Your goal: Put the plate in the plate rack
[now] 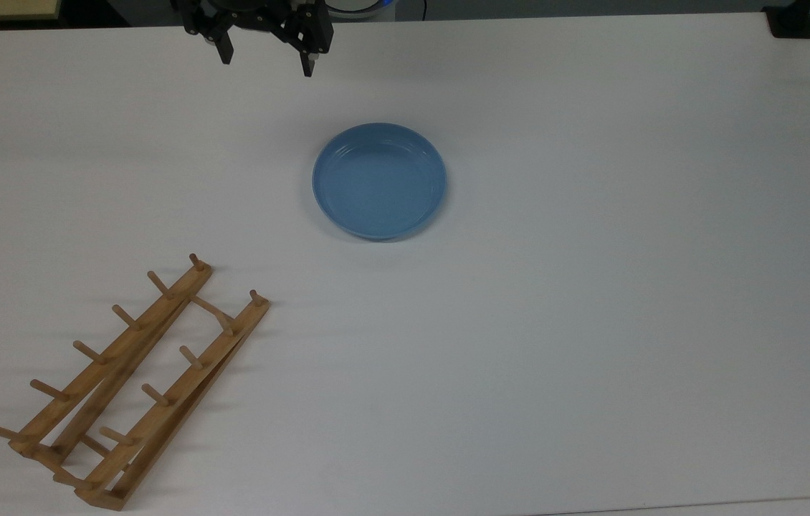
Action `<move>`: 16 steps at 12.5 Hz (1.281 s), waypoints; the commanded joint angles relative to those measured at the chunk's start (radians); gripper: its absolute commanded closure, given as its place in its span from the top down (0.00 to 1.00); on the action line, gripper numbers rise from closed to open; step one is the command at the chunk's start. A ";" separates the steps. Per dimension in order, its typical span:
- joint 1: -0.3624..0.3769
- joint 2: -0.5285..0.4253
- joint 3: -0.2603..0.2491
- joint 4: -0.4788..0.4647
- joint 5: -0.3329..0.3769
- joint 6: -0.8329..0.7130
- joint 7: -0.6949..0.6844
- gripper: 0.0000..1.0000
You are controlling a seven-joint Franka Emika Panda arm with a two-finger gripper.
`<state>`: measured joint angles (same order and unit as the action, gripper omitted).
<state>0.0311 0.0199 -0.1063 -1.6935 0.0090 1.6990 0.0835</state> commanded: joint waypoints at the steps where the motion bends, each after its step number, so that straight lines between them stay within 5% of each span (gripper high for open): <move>1: 0.030 0.061 0.000 -0.025 0.019 0.020 -0.115 1.00; 11: 0.050 0.101 0.002 -0.026 0.014 0.030 -0.128 1.00; 16: 0.033 0.140 -0.006 -0.066 0.019 0.155 -0.286 1.00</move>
<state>0.0741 0.1475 -0.1033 -1.7143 0.0102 1.7679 -0.1036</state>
